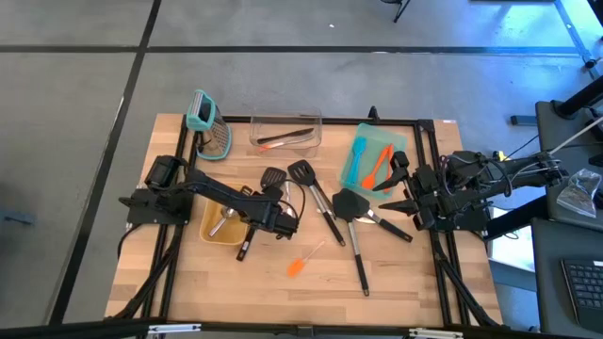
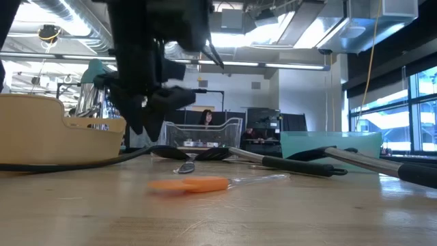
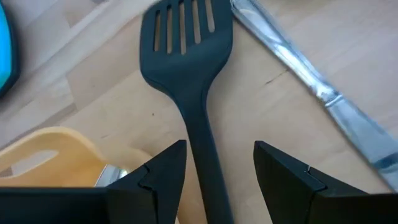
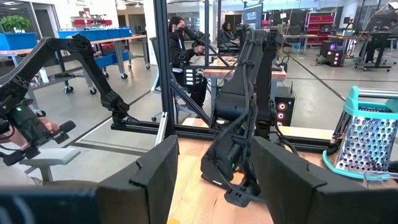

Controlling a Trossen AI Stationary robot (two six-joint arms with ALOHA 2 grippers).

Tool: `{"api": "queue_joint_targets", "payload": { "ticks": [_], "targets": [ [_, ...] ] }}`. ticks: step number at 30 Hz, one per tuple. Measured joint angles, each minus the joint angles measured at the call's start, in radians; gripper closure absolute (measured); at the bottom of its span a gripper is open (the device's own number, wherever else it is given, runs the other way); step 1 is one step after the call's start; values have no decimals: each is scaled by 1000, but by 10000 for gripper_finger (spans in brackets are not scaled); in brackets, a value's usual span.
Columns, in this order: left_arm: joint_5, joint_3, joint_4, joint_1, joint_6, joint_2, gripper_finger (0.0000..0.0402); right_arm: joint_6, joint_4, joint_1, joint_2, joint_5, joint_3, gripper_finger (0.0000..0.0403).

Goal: Pick & Place Kitchen Items
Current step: Put the black slotted spatula into the green bin

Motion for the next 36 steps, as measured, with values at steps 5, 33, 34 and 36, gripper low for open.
{"api": "queue_joint_targets", "payload": {
  "ticks": [5, 33, 34, 36],
  "targets": [
    [44, 0, -2, 25, 41, 55, 217, 0, 0, 0, 0, 0, 0, 197],
    [117, 2, 51, 78, 133, 110, 343, 0, 0, 0, 0, -3, 0, 197],
    [117, 2, 50, 78, 134, 110, 343, 0, 0, 0, 0, -3, 0, 197],
    [118, 2, 49, 78, 135, 110, 343, 0, 0, 0, 0, -3, 0, 197]
  ]
}}
